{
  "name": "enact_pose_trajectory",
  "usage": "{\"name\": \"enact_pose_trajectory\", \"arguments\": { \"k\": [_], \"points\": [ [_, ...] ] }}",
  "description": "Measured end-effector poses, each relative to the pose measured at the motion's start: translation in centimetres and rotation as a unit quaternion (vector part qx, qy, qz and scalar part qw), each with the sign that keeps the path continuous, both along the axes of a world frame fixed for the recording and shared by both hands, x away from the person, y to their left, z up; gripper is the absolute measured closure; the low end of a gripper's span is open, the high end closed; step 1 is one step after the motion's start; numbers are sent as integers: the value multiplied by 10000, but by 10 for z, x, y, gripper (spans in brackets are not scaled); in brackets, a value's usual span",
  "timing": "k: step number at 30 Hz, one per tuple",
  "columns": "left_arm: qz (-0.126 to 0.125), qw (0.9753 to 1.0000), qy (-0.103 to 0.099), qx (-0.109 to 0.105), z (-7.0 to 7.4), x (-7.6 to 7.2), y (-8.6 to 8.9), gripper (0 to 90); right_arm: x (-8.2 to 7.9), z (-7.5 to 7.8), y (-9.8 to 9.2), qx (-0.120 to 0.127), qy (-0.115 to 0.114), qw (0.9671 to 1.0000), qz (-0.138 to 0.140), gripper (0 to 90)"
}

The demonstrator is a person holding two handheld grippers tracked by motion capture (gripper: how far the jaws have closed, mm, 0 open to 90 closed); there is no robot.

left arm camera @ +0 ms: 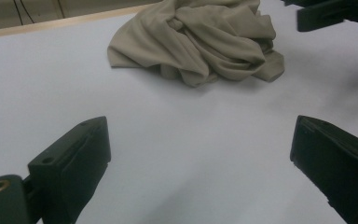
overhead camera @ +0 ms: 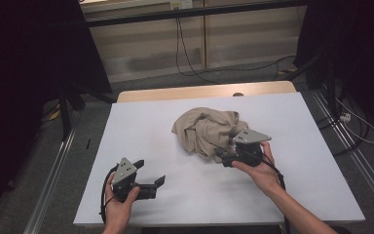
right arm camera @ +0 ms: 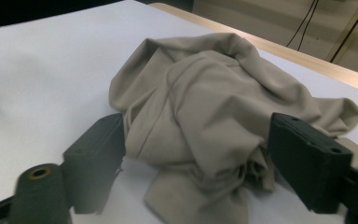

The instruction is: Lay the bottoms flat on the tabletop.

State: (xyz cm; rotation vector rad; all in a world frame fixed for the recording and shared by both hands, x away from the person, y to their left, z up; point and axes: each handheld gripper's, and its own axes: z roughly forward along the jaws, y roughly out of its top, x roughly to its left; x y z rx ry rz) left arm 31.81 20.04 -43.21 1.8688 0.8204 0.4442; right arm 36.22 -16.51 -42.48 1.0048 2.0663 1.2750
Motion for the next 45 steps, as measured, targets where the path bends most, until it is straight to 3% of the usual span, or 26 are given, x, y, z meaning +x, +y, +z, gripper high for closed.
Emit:
{"name": "enact_pose_trajectory", "arguments": {
  "k": [4,5,7,11,15,19,20,22,23,26,28,30,34,39,42,44,45],
  "points": [
    [-32,10000,5,-79,0,8,-4,52,18,0,10,-89,129,9999,66,214],
    [-61,10000,16,-39,0,11,-7,53,28,0,15,-163,219,9996,89,206],
    [-67,9998,94,168,-1,17,-14,53,32,0,17,-159,275,9995,93,202],
    [-62,9996,245,156,0,29,-25,59,49,-2,28,-264,490,9984,88,200],
    [-65,9991,388,131,1,43,-34,61,57,-10,45,-600,622,9960,218,167],
    [-28,9995,275,153,2,57,-43,89,59,-23,56,-741,837,9936,153,110],
    [-23,9994,293,187,3,60,-44,92,57,-26,57,-886,878,9921,149,147],
    [-34,9996,247,154,3,66,-49,96,54,-29,59,-1318,735,9885,93,317],
    [-66,9997,212,132,4,69,-52,97,53,-29,58,-1376,722,9878,94,419],
    [-146,9992,302,200,4,79,-60,77,51,-24,44,-1301,659,9893,13,729],
    [-174,9991,271,267,3,85,-67,90,49,-20,32,-1118,625,9918,6,801],
    [-248,9981,338,459,1,90,-76,106,47,-16,22,-891,577,9943,-26,815],
    [-504,9960,544,492,1,94,-92,237,41,-2,5,-678,391,9969,-82,823],
    [-849,9919,498,805,-3,102,-112,441,31,11,-16,-526,246,9981,-209,824],
    [-860,9894,566,1024,-12,110,-123,466,26,11,-27,-435,284,9984,-212,822],
    [-799,9877,611,1199,-19,116,-129,430,26,5,-30,-412,411,9981,-185,797],
    [-773,9879,635,1186,-21,117,-131,423,26,1,-30,-392,513,9978,-142,761]
  ]
}}
